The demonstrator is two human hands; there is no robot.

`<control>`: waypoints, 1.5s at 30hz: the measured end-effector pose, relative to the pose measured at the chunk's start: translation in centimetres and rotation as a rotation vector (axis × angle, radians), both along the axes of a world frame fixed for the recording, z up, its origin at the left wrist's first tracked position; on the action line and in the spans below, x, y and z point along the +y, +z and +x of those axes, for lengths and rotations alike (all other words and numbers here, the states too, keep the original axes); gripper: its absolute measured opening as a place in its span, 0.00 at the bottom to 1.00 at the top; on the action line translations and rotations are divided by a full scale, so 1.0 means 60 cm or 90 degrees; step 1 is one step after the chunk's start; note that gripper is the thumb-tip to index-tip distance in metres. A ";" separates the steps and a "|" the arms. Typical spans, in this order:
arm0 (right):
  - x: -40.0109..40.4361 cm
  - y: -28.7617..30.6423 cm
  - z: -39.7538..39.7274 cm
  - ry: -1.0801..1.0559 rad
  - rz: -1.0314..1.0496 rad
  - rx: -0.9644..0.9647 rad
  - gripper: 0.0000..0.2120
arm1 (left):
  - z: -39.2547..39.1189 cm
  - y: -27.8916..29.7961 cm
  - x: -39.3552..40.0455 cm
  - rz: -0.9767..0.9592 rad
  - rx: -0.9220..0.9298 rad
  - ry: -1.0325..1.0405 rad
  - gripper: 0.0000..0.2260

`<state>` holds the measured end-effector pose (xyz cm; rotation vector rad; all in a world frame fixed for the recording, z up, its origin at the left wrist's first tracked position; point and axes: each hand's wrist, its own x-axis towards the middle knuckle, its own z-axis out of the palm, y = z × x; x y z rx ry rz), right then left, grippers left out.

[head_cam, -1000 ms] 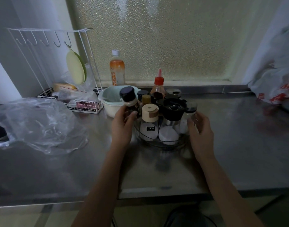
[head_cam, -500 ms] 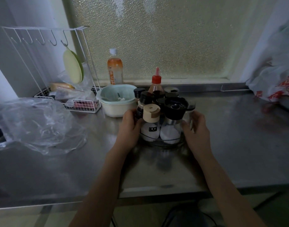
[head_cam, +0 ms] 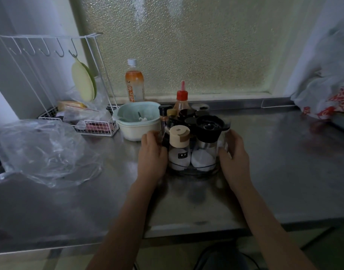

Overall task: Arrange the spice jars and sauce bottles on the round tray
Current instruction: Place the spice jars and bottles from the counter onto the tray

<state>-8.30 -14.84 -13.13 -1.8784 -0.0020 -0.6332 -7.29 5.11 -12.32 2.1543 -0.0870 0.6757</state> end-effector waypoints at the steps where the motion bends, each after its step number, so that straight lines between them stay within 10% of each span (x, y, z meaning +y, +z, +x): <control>1: 0.001 0.000 0.000 0.005 -0.006 0.003 0.24 | 0.001 -0.002 0.001 0.027 0.013 0.008 0.14; 15: 0.001 -0.004 0.005 0.058 -0.016 -0.006 0.28 | -0.018 0.007 0.000 0.191 0.045 -0.160 0.17; 30: -0.003 -0.003 0.006 0.048 -0.019 -0.009 0.30 | 0.001 -0.009 0.010 0.009 0.096 -0.188 0.31; 36: -0.002 0.000 0.003 0.041 -0.026 -0.015 0.29 | -0.011 -0.001 0.009 0.168 0.020 -0.132 0.24; 45: -0.002 -0.004 0.006 0.019 -0.027 0.003 0.27 | 0.007 0.034 0.017 -0.354 -0.117 0.011 0.11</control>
